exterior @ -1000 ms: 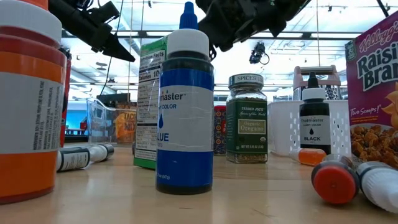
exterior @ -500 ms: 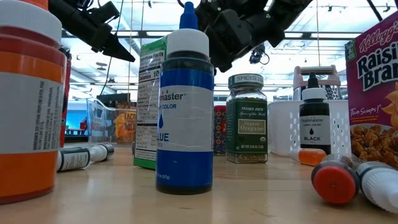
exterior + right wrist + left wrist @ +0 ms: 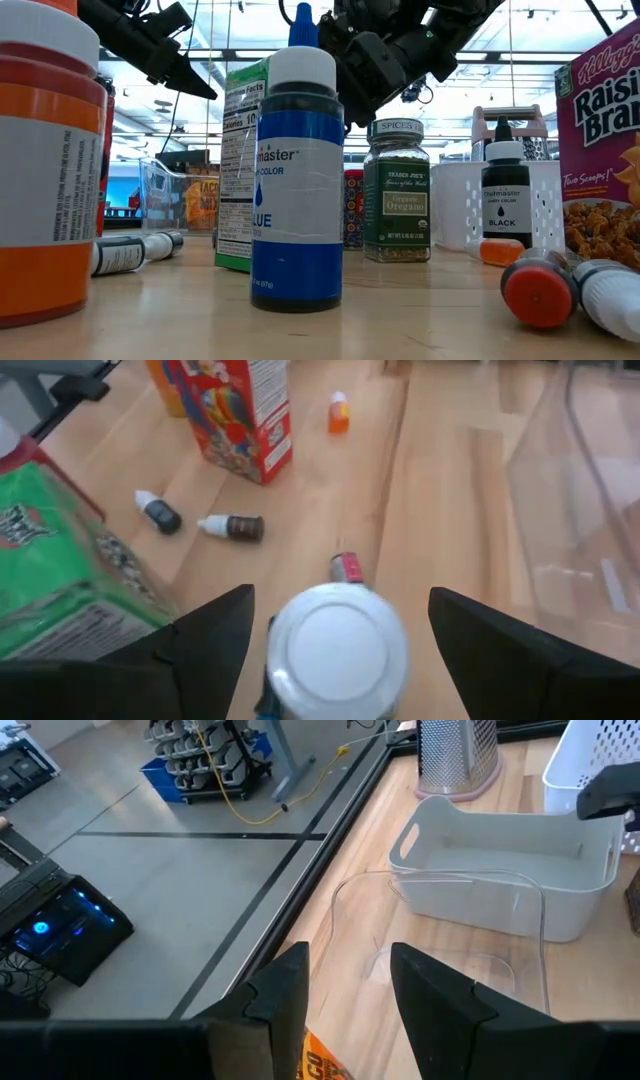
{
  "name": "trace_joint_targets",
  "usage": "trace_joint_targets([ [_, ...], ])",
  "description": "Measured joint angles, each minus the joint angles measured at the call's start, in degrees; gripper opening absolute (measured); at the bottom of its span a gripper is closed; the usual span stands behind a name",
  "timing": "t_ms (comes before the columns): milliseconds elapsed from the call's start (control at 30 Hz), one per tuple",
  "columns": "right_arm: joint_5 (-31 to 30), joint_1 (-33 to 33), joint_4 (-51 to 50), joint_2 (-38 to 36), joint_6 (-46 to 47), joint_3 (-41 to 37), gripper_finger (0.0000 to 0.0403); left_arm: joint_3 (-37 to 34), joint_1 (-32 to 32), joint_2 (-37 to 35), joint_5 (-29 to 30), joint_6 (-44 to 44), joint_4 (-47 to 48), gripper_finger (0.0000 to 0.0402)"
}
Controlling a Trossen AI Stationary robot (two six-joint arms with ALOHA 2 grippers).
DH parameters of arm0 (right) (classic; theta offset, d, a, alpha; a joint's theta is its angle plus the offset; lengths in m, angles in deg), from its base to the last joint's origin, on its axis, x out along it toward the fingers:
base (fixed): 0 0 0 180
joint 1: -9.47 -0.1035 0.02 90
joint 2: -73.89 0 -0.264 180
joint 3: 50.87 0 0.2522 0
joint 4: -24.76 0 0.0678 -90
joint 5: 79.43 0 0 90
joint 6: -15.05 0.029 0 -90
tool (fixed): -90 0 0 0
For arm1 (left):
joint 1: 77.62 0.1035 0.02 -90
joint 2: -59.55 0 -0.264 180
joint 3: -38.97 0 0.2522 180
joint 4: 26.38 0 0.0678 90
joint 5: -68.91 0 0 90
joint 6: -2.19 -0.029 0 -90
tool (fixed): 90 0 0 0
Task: Pick & Place Kitchen Items
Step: Put the white seasoning bottle into the transparent bin
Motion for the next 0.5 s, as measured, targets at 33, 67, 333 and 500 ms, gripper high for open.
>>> trace_joint_targets([
  [33,0.1,0.0,-0.1,0.0,-0.1,0.0,0.0311,0.0,0.0,0.0,0.0,0.0,0.0,0.0153],
  [67,0.2,0.0,-0.6,0.0,-0.1,0.0,0.0311,0.0,0.0,0.0,0.0,-0.1,0.0,0.0153],
  [333,0.3,0.1,-2.4,0.0,-0.1,0.0,0.0278,0.0,0.0,0.0,0.0,0.0,0.0,0.0153],
  [500,0.3,0.5,-2.4,0.0,-0.2,0.0,0.0245,0.0,0.0,0.0,0.0,0.0,0.0,0.0153],
])
